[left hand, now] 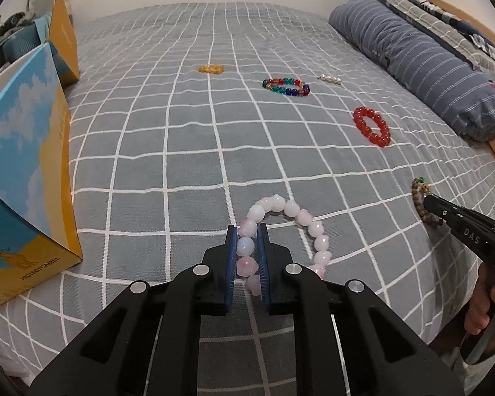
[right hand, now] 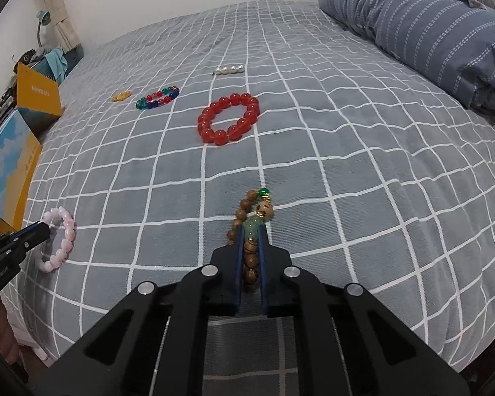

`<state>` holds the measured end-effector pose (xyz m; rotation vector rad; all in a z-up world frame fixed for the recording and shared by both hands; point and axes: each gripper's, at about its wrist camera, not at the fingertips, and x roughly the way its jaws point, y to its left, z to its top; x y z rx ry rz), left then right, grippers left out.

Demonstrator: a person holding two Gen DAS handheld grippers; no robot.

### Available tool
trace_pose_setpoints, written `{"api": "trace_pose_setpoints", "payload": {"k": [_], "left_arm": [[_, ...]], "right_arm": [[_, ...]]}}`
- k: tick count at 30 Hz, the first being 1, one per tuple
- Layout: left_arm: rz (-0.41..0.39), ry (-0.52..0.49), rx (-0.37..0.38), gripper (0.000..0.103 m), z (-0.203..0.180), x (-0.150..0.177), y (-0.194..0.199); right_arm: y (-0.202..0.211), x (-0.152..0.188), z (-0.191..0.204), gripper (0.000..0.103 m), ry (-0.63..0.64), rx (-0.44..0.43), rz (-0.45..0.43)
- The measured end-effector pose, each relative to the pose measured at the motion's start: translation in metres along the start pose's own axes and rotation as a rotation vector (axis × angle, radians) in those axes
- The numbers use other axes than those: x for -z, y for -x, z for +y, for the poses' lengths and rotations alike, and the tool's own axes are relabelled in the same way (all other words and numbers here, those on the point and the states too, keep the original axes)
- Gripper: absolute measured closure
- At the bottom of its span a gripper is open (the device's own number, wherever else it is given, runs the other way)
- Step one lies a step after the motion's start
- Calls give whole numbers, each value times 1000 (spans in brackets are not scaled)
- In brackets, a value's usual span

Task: Organize jewelry
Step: 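Grasp the pink-white bead bracelet with the left tool while the right grasps the wooden bead bracelet, then carry the pink-white and wooden bead bracelets over the white box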

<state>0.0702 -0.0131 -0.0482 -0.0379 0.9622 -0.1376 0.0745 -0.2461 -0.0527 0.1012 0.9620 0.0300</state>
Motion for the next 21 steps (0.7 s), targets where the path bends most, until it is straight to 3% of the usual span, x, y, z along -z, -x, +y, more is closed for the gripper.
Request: {"api": "trace_pose_setpoints", "payload": {"k": [21], "left_arm": [[-38, -13, 51, 91, -4, -17, 33]], "right_arm": [[22, -15, 6, 96, 14, -5, -46]]}}
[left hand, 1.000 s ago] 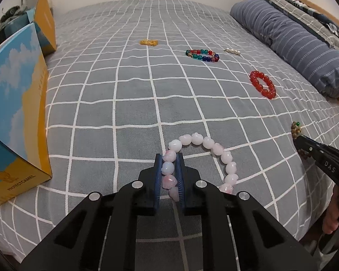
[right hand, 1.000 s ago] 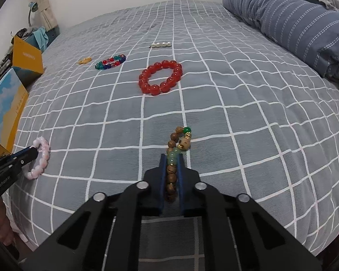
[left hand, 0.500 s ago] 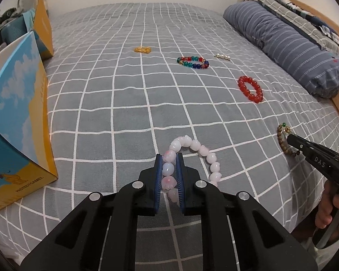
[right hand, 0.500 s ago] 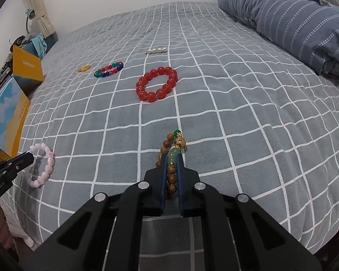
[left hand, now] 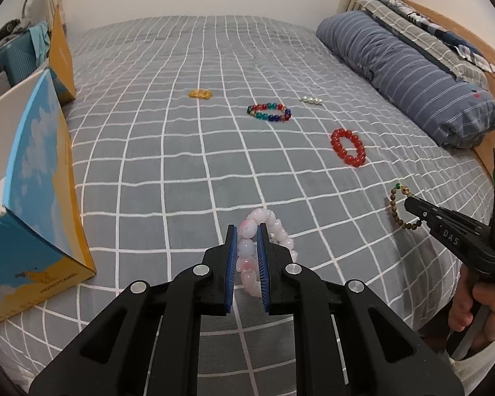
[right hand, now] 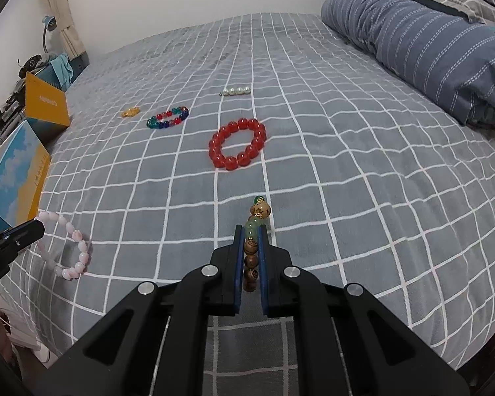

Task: Organize jewelry
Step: 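Carry the pink-white and wooden bead bracelets over the white box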

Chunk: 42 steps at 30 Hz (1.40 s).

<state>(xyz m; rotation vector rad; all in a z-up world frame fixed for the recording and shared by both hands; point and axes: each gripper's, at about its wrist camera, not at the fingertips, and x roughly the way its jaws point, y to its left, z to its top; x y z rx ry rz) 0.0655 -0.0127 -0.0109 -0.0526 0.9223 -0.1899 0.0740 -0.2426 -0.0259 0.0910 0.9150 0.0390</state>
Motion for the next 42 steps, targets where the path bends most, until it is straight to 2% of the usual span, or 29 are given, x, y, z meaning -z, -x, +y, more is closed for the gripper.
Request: {"api": "trace_pose_setpoints", "payload": {"k": [24, 42], "left_arm": [[-88, -54, 13, 91, -12, -32, 35], [-155, -46, -38, 91, 10, -67, 61]], "right_arm": [[16, -36, 19, 96, 20, -8, -57], [33, -74, 73, 96, 89, -68, -109]]}}
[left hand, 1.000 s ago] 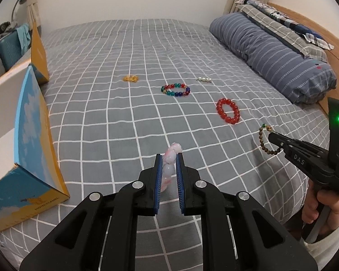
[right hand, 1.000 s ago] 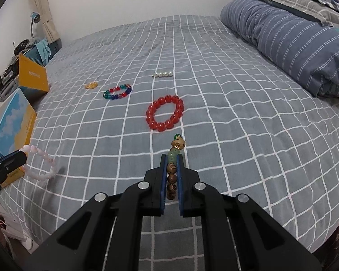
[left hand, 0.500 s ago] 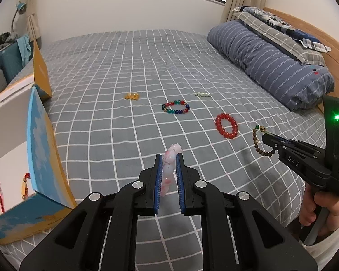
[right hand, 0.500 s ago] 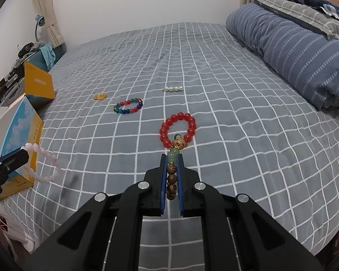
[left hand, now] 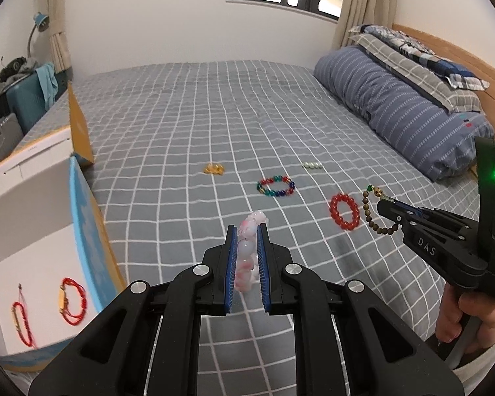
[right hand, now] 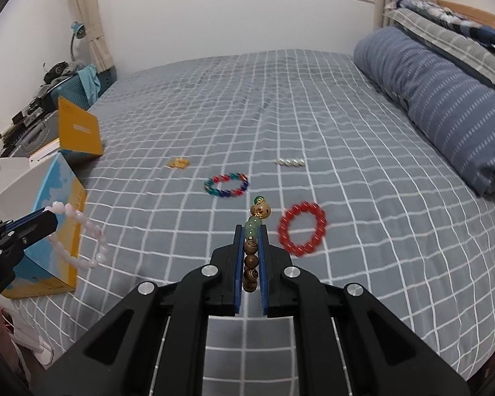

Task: Organize jewelry
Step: 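Carry the pink-white and wooden bead bracelets over the white box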

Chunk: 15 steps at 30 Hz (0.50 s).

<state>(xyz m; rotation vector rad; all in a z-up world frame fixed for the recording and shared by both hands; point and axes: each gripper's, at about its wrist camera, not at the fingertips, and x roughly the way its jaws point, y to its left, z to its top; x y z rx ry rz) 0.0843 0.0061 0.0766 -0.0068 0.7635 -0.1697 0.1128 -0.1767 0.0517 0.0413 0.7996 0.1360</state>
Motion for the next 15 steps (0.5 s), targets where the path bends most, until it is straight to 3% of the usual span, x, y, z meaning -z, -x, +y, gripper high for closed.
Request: {"api": "trace_pose_setpoints", "payload": {"k": [15], "left_arm": [[-48, 54, -81, 91, 49, -29, 28]], "right_arm": [[1, -41, 66, 96, 78, -80, -19]]}}
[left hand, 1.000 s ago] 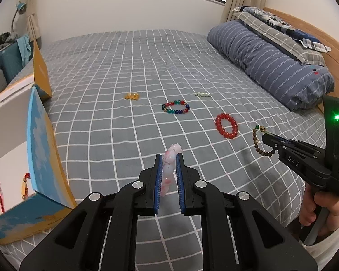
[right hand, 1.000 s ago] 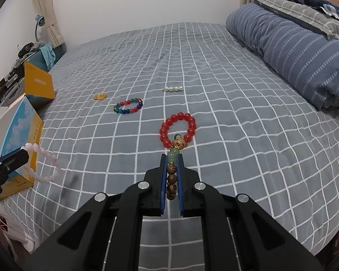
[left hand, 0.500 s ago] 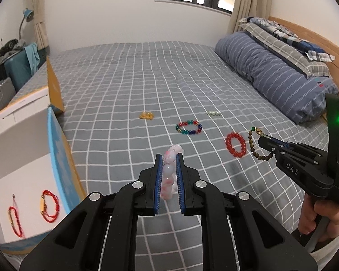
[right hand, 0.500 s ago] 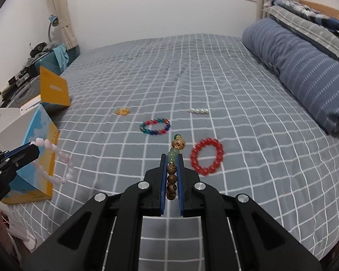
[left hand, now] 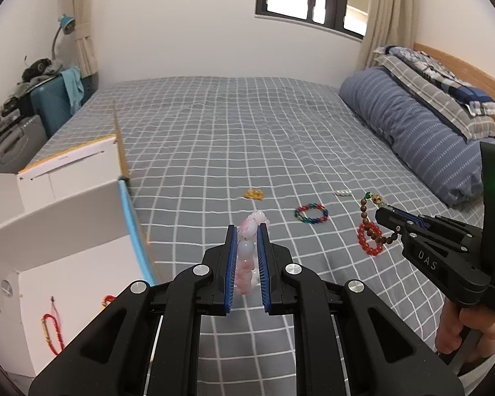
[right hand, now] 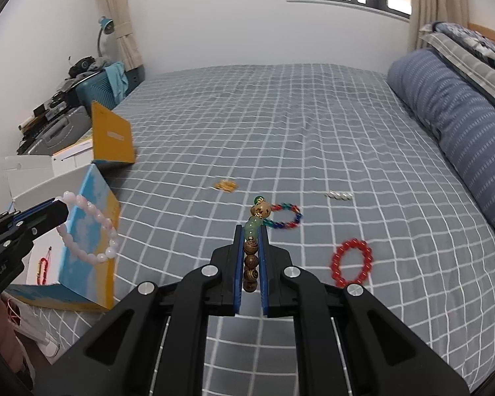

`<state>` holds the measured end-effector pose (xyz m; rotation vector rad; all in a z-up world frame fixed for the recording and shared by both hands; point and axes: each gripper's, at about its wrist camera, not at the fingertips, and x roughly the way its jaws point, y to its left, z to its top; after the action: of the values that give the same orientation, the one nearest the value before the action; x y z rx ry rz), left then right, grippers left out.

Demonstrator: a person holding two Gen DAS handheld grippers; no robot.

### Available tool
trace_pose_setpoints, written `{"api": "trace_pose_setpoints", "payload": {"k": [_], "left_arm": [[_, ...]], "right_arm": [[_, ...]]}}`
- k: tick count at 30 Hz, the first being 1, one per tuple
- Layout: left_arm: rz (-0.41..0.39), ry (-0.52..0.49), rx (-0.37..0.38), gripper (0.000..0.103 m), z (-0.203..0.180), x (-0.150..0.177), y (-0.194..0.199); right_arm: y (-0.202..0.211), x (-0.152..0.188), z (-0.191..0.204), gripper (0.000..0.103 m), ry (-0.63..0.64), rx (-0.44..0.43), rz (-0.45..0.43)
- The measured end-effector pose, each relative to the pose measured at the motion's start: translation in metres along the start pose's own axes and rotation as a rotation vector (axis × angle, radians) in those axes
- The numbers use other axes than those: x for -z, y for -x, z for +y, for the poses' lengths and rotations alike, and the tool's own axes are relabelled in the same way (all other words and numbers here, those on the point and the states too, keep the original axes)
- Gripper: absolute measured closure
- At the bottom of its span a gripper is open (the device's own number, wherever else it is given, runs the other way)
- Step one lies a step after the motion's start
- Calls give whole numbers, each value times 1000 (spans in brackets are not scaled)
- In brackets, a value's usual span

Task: Organize jewelry
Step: 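Carry the pink-white and wooden bead bracelets over the white box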

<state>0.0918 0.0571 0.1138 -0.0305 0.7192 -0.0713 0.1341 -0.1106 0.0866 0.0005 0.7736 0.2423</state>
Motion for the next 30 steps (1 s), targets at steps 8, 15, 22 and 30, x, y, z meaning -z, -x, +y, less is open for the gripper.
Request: {"api": "trace_pose_setpoints", "payload": {"k": [8, 15, 22, 30], "left_arm": [[-26, 56, -56, 91, 43, -5, 17], [-59, 108, -131, 91, 87, -4, 42], [-55, 161, -212, 91, 132, 6, 59], [-41, 211, -290, 91, 176, 22, 73]], "right_arm": [[-8, -16, 46, 96, 67, -47, -4], [-16, -27, 97, 96, 130, -109, -2], [-21, -34, 157, 96, 200, -183, -4], [-26, -33, 229, 96, 284, -273, 8]]}}
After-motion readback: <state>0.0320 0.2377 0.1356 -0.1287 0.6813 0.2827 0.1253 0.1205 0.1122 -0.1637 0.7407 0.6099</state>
